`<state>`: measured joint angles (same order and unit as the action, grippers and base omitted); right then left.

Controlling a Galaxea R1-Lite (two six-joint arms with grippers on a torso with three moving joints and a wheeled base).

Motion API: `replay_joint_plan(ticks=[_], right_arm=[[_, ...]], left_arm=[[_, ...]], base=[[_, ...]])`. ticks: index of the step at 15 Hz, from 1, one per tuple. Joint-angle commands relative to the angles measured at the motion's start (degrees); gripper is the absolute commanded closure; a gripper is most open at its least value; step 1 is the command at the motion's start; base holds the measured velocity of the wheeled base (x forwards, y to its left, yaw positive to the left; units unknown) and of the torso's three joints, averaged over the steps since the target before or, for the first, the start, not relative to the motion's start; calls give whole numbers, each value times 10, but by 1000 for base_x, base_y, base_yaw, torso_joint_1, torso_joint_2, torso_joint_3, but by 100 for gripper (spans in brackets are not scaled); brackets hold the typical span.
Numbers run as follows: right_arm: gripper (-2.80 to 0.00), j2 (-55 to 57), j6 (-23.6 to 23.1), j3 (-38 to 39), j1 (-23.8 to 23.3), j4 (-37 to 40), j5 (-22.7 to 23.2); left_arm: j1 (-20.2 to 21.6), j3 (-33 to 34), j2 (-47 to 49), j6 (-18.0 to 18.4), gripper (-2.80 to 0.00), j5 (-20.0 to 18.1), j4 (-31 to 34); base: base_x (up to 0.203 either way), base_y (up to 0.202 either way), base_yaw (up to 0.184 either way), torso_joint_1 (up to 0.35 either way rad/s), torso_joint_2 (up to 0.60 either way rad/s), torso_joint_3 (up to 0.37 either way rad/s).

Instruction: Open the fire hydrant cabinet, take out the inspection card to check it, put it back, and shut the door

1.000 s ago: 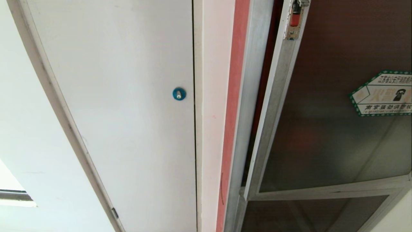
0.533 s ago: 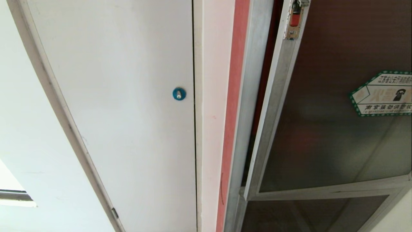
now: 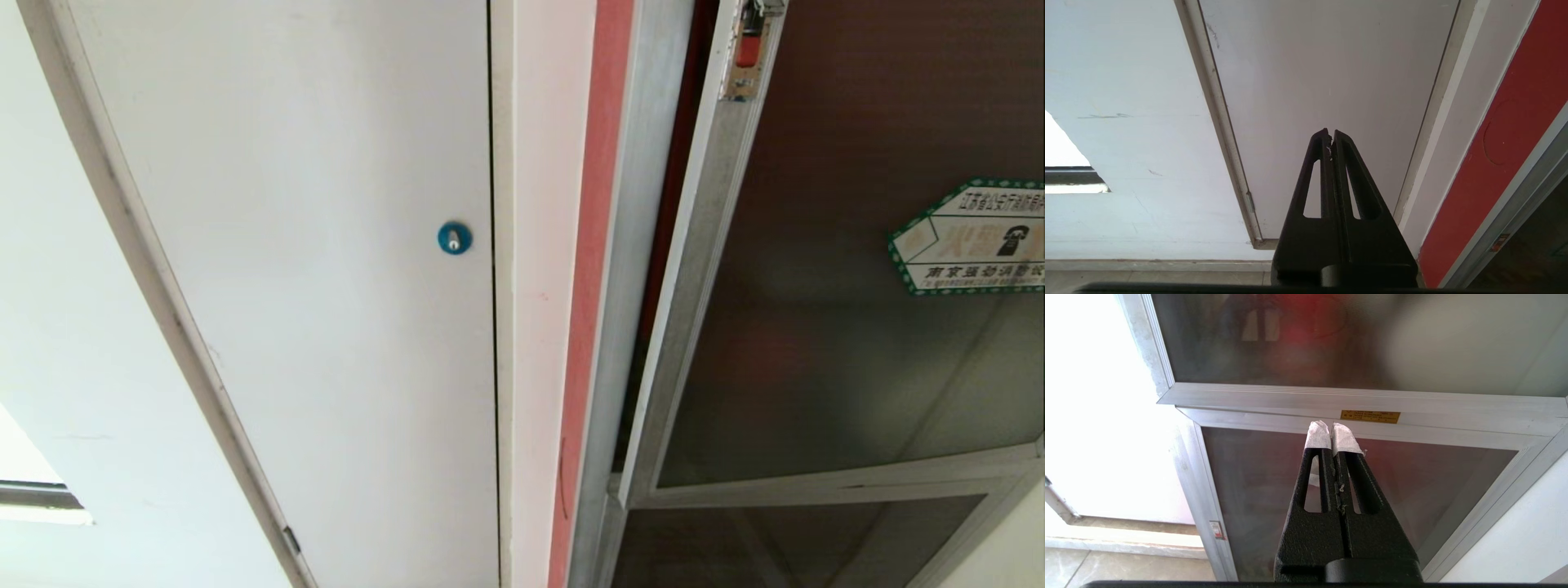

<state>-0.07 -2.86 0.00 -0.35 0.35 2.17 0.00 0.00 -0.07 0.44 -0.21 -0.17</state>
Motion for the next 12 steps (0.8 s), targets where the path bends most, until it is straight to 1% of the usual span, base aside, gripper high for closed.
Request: replay_joint_plan(ticks=[1, 12], right_arm=[[0, 0, 0, 1, 0, 0, 0], [0, 0, 0, 1, 0, 0, 0]], left_arm=[[0, 1, 1, 0, 0, 0, 0], [0, 1, 1, 0, 0, -1, 0]], base=[[0, 0, 0, 0, 0, 0], [0, 0, 0, 0, 0, 0]])
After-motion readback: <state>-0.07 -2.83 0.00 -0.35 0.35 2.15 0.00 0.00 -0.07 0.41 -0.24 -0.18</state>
